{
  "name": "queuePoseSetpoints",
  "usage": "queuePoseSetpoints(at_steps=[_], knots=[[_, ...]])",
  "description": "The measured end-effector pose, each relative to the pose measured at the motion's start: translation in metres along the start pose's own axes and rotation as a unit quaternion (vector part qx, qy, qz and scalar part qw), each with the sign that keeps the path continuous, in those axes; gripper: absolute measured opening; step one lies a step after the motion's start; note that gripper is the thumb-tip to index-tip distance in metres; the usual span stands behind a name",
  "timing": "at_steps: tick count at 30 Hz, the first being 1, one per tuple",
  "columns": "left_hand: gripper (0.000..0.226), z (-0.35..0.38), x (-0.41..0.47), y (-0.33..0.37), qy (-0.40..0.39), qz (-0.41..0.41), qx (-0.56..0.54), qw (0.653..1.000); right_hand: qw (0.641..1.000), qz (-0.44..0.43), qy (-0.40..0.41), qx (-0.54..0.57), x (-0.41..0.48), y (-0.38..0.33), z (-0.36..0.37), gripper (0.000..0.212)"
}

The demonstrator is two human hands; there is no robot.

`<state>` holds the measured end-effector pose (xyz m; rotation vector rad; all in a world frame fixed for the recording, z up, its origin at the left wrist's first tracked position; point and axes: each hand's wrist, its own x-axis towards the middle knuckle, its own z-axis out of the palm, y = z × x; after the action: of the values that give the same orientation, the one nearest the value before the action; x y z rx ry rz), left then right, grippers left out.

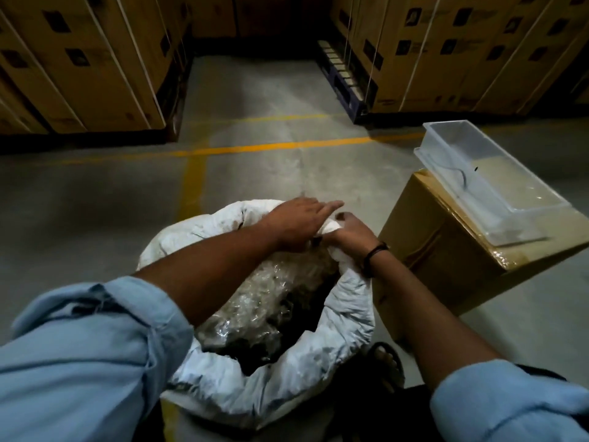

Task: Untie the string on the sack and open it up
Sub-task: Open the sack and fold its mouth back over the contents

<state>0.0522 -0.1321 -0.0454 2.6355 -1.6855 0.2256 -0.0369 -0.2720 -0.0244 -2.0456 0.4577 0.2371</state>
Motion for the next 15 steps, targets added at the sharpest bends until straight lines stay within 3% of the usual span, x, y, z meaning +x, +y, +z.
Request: queuePoseSetpoints(at_steps=[3, 6, 9, 11, 13, 15], knots=[[0.062, -0.005, 0.018, -0.002, -0.076, -0.071, -0.068, 0.992, 0.981, -0.056, 0.077, -0.170, -0.010, 0.010, 0.009, 0.101], [0.059, -0.017, 0.035, -0.013, -0.205, -0.148, -0.156, 0.955, 0.954, 0.013, 0.168, -0.249, -0.026, 0.031, 0.028, 0.116], [0.044, -0.026, 0.049, -0.023, -0.317, -0.167, -0.226, 0.906, 0.971, 0.041, 0.201, -0.126, -0.033, 0.047, 0.037, 0.108], [0.041, -0.030, 0.052, -0.024, -0.338, -0.174, -0.230, 0.896, 0.976, 0.030, 0.202, -0.071, -0.032, 0.049, 0.035, 0.093], [0.057, -0.029, 0.054, -0.024, -0.306, -0.177, -0.217, 0.910, 0.979, 0.026, 0.203, -0.009, -0.029, 0.046, 0.030, 0.079], [0.094, -0.025, 0.053, -0.019, -0.245, -0.163, -0.112, 0.949, 0.980, 0.042, 0.182, 0.074, -0.027, 0.049, 0.026, 0.074]])
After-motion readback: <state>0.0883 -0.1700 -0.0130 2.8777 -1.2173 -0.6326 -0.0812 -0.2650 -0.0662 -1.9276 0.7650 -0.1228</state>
